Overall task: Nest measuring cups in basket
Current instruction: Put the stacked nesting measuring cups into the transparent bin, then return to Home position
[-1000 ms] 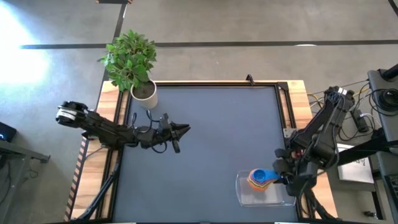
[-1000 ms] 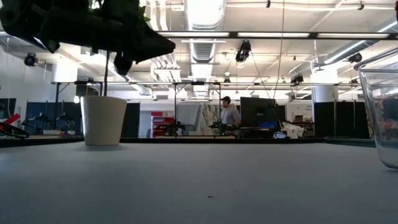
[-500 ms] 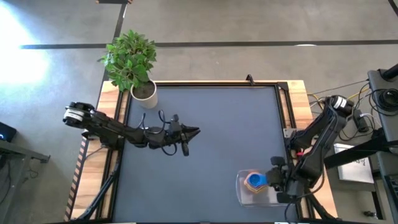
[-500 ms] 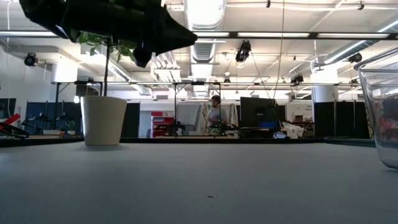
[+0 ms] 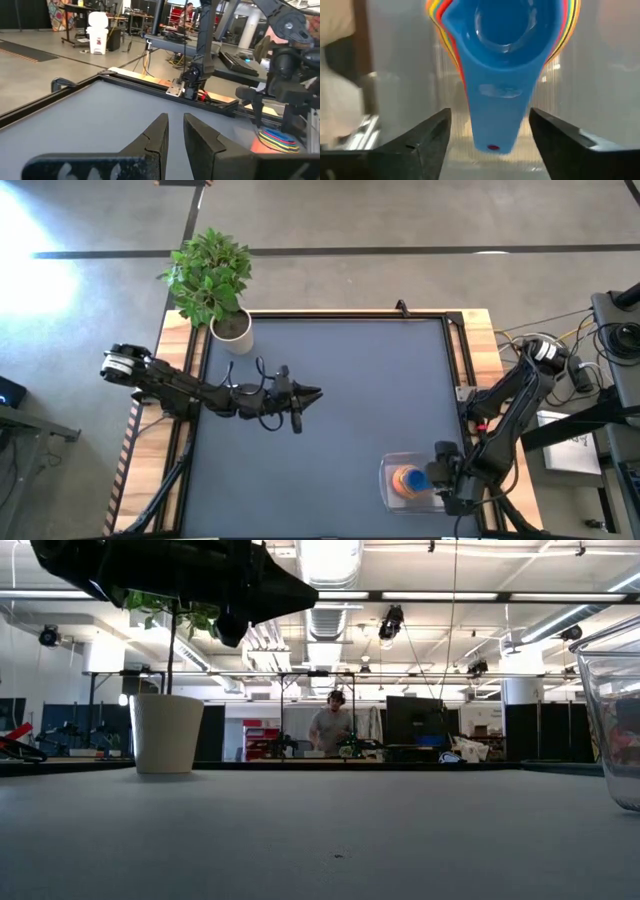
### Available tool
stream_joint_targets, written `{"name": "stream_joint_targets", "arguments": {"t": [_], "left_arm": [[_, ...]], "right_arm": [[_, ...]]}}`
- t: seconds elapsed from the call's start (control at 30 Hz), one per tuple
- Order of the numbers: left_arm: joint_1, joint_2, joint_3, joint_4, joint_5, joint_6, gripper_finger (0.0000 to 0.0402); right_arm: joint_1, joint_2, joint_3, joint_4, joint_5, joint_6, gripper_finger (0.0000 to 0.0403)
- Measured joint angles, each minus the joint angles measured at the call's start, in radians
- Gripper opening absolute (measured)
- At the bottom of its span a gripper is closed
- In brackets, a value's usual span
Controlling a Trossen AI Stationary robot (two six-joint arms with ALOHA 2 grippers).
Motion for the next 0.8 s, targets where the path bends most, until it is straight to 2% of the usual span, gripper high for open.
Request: {"name": "stream_joint_targets", "arguments": {"t": [0.13,0.27,0.37,0.63,0.7,0.8], "left_arm": [[-0.001,-0.001,0.000,0.001,0.020,-0.004,0.0040],[-0.003,-0.012,0.003,0.000,0.048,-0.008,0.0040],[-0.006,-0.038,0.001,-0.010,0.064,-0.008,0.0040],[-0.007,-0.166,-0.054,-0.029,0.086,0.028,0.0040],[-0.007,-0.229,-0.086,-0.031,0.100,0.043,0.0040],[-0.007,-0.365,-0.155,-0.057,0.121,0.087,0.0040]], "right_arm": [[0.000,-0.047,0.009,-0.002,-0.054,0.015,0.0276],[0.000,-0.114,0.046,-0.008,-0.009,-0.036,0.0275],[0.000,-0.174,0.073,-0.022,0.103,-0.126,0.0267],[-0.005,-0.363,0.086,-0.008,0.633,-0.486,0.0250],[-0.011,-0.411,0.085,0.014,0.700,-0.578,0.0233],[-0.027,-0.480,0.082,0.063,0.731,-0.710,0.0195]]}}
